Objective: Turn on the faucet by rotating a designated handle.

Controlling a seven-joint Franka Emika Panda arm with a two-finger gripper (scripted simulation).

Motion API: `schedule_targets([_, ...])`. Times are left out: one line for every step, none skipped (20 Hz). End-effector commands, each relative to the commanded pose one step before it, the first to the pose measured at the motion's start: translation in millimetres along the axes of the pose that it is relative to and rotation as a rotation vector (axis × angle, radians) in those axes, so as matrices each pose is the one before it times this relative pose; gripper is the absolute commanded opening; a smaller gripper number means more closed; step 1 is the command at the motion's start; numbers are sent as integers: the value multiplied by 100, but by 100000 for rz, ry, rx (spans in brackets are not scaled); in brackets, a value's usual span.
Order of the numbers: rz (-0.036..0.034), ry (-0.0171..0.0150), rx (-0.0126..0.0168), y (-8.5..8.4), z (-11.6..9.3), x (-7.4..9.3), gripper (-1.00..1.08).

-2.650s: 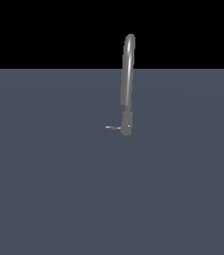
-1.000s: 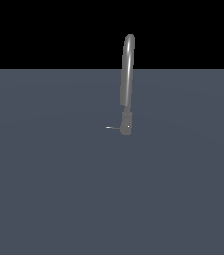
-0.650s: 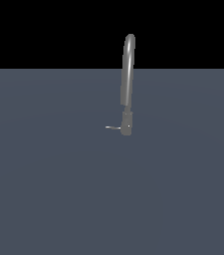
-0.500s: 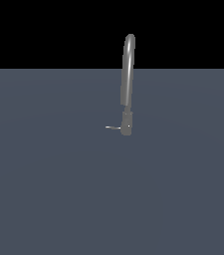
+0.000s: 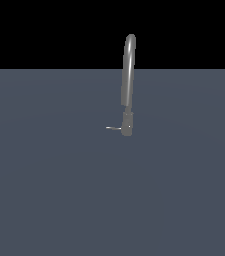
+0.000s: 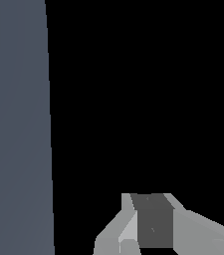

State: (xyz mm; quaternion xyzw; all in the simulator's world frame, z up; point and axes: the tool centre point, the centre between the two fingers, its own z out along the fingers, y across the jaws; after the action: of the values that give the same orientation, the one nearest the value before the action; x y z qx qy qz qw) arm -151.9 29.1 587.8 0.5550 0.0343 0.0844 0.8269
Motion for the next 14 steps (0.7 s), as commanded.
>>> schedule_targets([-3713, 3534, -8756, -281, -890, 1439, -100])
schedule_targets([-1656, 1484, -3328, -150, -362, 609, -100])
schedule_targets([-1709, 1541, -3265, -168, -370, 628, -100])
schedule_targets([-1760, 1601, -3200, -187, -379, 648, -100])
schedule_targets([-1807, 1661, -3133, -205, -387, 667, -100])
schedule_targets([-1852, 1723, -3065, -223, -397, 688, -100])
schedule_targets([-1894, 1786, -2994, -241, -406, 708, -100])
schedule_targets([-1933, 1850, -2923, -259, -415, 728, -100])
schedule_targets([-1969, 1915, -2850, -276, -424, 749, -100])
schedule_targets([-2001, 1980, -2775, -293, -433, 770, -100])
schedule_targets([-2031, 2047, -2700, -310, -442, 791, -100])
schedule_targets([-2057, 2114, -2623, -326, -452, 812, -100])
schedule_targets([-2079, 2182, -2546, -342, -461, 834, -100])
schedule_targets([-2097, 2250, -2467, -358, -470, 855, -100])
